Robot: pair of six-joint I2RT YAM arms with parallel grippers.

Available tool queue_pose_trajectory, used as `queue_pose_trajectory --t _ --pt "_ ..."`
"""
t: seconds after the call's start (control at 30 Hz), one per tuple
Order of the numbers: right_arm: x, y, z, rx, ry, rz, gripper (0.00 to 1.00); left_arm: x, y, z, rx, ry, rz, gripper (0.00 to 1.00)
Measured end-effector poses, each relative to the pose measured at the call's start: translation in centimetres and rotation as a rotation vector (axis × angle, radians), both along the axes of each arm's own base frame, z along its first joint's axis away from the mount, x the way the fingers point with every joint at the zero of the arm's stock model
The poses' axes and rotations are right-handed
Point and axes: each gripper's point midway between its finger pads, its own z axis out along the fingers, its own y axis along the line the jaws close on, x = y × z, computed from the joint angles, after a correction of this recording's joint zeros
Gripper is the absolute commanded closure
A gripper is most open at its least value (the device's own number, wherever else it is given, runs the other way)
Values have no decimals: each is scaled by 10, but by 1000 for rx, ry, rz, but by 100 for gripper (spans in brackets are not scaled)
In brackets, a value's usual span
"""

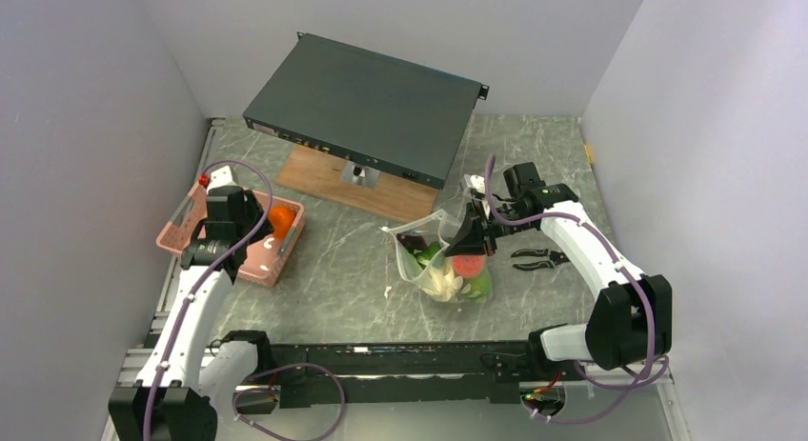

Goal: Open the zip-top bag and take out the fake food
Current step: Place the fake vegetable in the bin.

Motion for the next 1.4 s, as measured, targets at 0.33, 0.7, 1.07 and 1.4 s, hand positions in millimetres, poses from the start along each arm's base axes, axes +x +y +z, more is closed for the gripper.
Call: queue_pose_trajectory --t 0.33,0.7,1.07,1.4 --pt "0 -1 0 -1 -2 -1 100 5 24 -24 -60 75 137 100" --pt "0 -1 -2 -5 7 -2 100 10 49 -46 -139 150 274 95" --pt "3 -1 -3 -6 12 -1 100 29 59 -54 -226 178 310 86" --pt "6 -1 -3 -11 12 0 100 42 60 -64 -296 191 321 72"
